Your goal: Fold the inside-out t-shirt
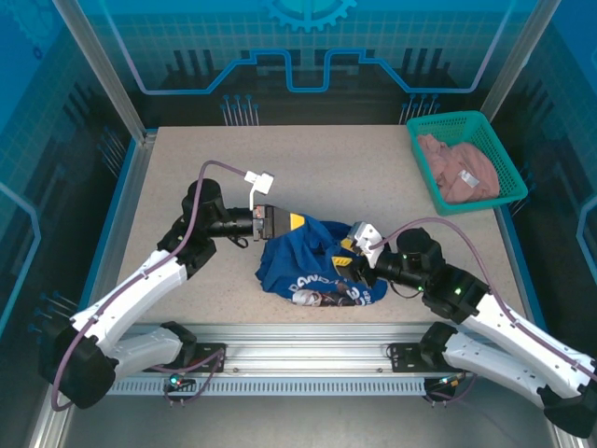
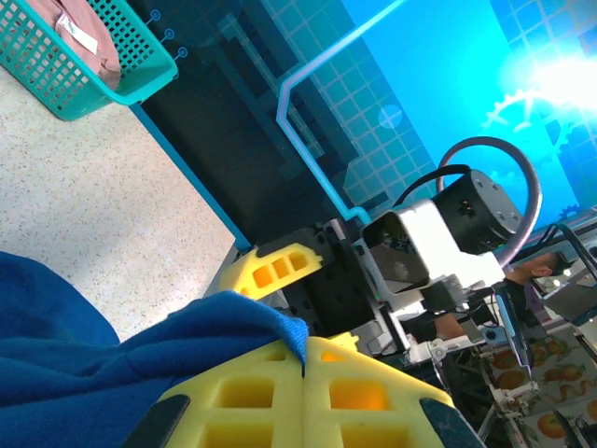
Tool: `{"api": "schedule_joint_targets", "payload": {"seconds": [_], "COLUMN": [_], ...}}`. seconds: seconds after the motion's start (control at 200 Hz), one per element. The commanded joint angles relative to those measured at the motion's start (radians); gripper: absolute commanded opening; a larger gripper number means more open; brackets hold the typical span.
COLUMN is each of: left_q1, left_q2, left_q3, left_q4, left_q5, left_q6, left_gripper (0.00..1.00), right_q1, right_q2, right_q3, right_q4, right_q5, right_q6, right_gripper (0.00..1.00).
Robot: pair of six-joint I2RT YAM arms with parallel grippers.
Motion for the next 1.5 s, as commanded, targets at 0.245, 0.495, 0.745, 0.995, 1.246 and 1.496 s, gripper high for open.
{"api": "schedule_joint_targets", "payload": {"seconds": [0.245, 0.495, 0.745, 0.995, 1.246, 1.496], "left_q1": [0.003, 0.003, 0.003, 0.003, 0.003, 0.053], "left_q2": [-0.002, -0.008, -0.019, -0.028, -0.034, -0.03], "left_q3": [0.014, 0.013, 0.014, 0.013, 0.008, -0.018], "left_q4": [-0.1, -0.098, -0.101, -0.098, -0.106, -0.122], "left_q5": [-0.025, -0.022, -0.019, -0.015, -0.022, -0.087], "left_q6": [0.091, 0.087, 0.082, 0.077, 0.083, 0.109], "left_gripper": [0.0, 0.0, 0.0, 0.0, 0.0, 0.0], "right_q1": [0.073, 0.138, 0.14, 0.151, 0.152, -0.079], "right_q2": [0.062, 0.261, 0.31, 0.358, 0.395, 0.163], "right_q3": [0.183, 0.273, 0.273, 0.269, 0.277, 0.182], "right_q4": [-0.079, -0.161, -0.202, -0.217, -0.142, 0.011], "right_q5": [0.033, 0.159, 0.241, 0.321, 0.341, -0.223], "right_q6": [-0.166, -0.237, -0.243, -0.241, -0.219, 0.047], "right_gripper": [0.4, 0.32, 0.35, 0.35, 0.08, 0.0]}}
